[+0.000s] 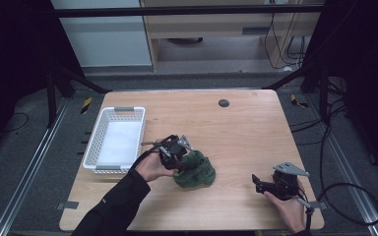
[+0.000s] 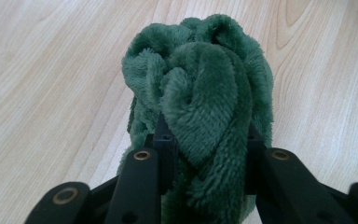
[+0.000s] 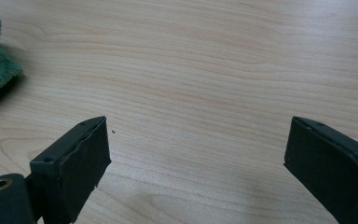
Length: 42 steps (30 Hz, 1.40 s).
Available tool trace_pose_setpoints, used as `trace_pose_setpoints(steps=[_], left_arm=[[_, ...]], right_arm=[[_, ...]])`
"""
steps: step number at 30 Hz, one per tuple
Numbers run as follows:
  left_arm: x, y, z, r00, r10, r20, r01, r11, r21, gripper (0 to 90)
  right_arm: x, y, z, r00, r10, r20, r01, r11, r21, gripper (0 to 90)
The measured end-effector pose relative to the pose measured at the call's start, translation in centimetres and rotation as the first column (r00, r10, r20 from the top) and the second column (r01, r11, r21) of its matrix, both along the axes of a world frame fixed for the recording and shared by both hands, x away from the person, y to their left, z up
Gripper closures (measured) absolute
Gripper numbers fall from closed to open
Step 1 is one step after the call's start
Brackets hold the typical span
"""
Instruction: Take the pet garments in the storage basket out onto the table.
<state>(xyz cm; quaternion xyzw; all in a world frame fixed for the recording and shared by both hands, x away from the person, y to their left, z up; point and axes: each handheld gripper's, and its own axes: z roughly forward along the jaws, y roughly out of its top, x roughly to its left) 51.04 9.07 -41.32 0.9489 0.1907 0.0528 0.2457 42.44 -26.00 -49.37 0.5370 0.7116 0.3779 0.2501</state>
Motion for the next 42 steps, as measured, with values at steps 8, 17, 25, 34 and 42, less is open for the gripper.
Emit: trace_pose_setpoints(steps=[8, 17, 25, 34, 42], left_arm=[[0.2, 0.1, -0.5, 0.9999, 0.01, -0.006, -0.01, 0.9997, 0.02, 60.1], [0.1, 0.6, 0.0, 0.9997, 0.012, 0.019, -0.012, 0.9999, -0.009, 48.2], [-0.3, 2.1, 1.4, 0.9966, 0.048, 0.066, -0.041, 0.9924, -0.116, 35.4], [-1.1, 4.6, 2.0, 0.9866, 0.13, 0.099, -0.102, 0.9643, -0.244, 27.0], [-2.0, 6.7, 1.8, 0.9691, 0.217, 0.117, -0.164, 0.9208, -0.354, 24.6]], right_arm=[[0.0, 0.0, 0.0, 1.0, 0.002, -0.004, -0.002, 1.0, -0.002, 6.6], [0.0, 0.0, 0.0, 1.0, 0.002, -0.003, -0.002, 1.0, -0.002, 6.5], [0.0, 0.1, 0.0, 1.0, 0.002, -0.004, -0.002, 1.0, -0.001, 6.4], [0.0, 0.1, 0.0, 1.0, 0.0, -0.002, 0.0, 1.0, 0.001, 6.3], [0.0, 0.1, -0.1, 1.0, 0.0, -0.003, 0.0, 1.0, 0.001, 6.2]])
